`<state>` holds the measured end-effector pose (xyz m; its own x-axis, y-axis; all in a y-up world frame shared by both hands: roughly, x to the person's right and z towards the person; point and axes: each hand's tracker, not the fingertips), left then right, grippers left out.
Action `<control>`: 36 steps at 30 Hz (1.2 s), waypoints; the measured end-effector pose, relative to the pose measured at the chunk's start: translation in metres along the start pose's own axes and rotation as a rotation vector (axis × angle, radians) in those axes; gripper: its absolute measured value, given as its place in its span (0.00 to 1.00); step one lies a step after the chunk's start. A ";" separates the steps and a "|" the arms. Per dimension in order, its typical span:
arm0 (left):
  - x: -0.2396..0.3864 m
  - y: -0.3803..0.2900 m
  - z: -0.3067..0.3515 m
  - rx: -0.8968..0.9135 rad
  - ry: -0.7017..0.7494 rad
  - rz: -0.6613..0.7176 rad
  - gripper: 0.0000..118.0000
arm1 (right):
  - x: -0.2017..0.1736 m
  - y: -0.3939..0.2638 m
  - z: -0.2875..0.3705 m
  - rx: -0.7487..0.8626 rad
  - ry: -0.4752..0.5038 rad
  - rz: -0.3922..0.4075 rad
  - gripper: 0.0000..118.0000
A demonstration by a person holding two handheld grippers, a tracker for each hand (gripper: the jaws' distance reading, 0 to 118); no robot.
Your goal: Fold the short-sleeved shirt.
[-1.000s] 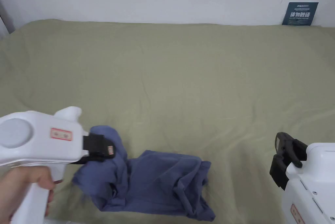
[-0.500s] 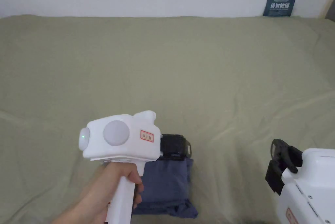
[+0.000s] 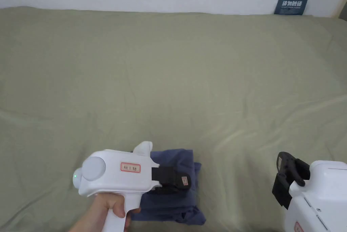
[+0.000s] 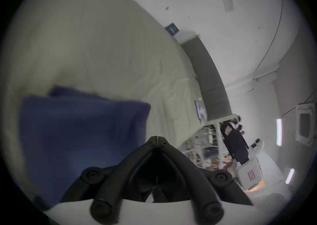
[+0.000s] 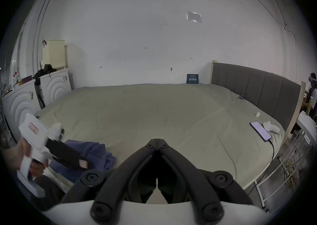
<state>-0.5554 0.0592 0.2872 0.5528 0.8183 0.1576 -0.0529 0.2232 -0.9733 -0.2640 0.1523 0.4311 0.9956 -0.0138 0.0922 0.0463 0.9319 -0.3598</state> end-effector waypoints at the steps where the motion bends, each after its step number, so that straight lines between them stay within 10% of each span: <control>1: -0.005 -0.003 -0.008 0.012 0.009 0.004 0.00 | 0.001 -0.001 0.001 -0.006 0.001 -0.001 0.00; 9: -0.007 0.009 -0.006 0.006 0.050 0.010 0.00 | 0.001 -0.008 -0.006 -0.068 0.031 -0.006 0.00; 14: 0.002 0.015 0.064 0.119 0.037 -0.081 0.00 | -0.023 -0.003 -0.032 -0.165 0.289 -0.055 0.00; 21: -0.034 0.023 0.139 0.195 0.214 -0.080 0.00 | -0.069 -0.022 -0.129 -0.530 0.859 -0.338 0.00; 31: -0.074 0.021 0.160 0.179 0.202 0.013 0.01 | -0.057 -0.095 -0.227 -0.802 1.050 -0.782 0.00; 35: -0.098 0.028 0.145 0.125 0.101 0.057 0.99 | -0.055 -0.096 -0.226 -0.802 1.044 -0.753 0.00; 36: -0.102 0.031 0.140 0.141 0.058 0.072 0.97 | -0.053 -0.096 -0.227 -0.806 1.047 -0.762 0.00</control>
<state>-0.7295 0.0564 0.2647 0.5905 0.8036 0.0747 -0.2078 0.2408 -0.9481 -0.3029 -0.0185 0.2499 0.3063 -0.9494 -0.0696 0.2439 0.1490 -0.9583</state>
